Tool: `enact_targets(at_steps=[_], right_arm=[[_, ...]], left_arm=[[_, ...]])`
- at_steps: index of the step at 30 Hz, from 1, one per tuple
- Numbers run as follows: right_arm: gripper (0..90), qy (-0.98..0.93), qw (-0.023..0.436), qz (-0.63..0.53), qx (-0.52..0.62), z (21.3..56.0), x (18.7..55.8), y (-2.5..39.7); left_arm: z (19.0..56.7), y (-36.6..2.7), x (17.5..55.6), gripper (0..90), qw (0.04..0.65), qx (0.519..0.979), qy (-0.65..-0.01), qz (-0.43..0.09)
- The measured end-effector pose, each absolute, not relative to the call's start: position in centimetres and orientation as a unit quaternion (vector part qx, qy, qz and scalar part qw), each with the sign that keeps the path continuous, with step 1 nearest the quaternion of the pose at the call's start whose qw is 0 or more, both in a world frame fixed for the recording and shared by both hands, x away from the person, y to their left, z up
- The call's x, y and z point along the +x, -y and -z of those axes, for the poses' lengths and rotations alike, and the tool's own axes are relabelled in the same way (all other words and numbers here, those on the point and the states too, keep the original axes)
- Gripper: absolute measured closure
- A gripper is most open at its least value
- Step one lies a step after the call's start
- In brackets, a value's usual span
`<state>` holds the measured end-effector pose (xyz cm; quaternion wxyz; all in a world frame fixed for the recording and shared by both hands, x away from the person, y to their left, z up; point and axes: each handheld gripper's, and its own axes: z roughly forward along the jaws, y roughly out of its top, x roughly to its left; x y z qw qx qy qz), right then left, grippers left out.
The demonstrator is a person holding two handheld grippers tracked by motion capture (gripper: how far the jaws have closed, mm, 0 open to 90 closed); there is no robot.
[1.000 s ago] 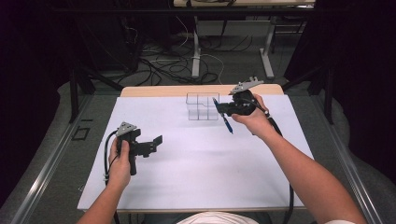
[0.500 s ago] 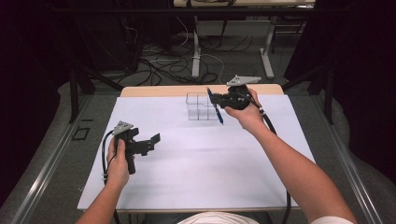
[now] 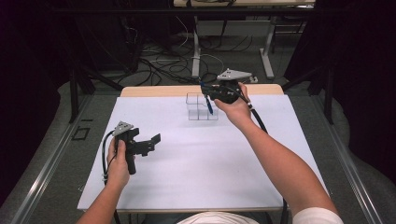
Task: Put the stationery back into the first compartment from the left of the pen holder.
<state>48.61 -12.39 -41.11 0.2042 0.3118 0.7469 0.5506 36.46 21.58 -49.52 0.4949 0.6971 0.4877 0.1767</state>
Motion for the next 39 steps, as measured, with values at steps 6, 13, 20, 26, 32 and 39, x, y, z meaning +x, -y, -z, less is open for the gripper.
enact_targets(at_steps=[6, 13, 20, 26, 32, 39], right_arm=[[79.9, -0.737, 0.219, -0.556, 0.316, 40.9, 50.1, 11.5], [79.9, -0.725, 0.236, -0.564, 0.316, 39.9, 51.5, 9.8], [79.9, -0.725, 0.245, -0.563, 0.313, 40.0, 52.1, 8.4], [79.9, -0.721, 0.249, -0.558, 0.327, 40.4, 52.8, 7.8], [79.9, -0.715, 0.252, -0.556, 0.339, 40.8, 53.6, 7.3], [79.9, -0.712, 0.254, -0.553, 0.351, 41.6, 54.3, 6.5]], left_arm=[[49.5, -21.5, 36.2, 0.2, 0.493, 0.697, -0.488, -0.18], [49.4, -22.0, 35.8, 0.2, 0.499, 0.694, -0.485, -0.184], [49.5, -22.2, 35.9, 0.2, 0.499, 0.693, -0.487, -0.183], [49.3, -22.5, 35.8, 0.2, 0.503, 0.687, -0.49, -0.186], [49.2, -22.6, 35.8, 0.2, 0.504, 0.684, -0.493, -0.186], [49.2, -22.8, 35.9, 0.2, 0.507, 0.678, -0.497, -0.19]])
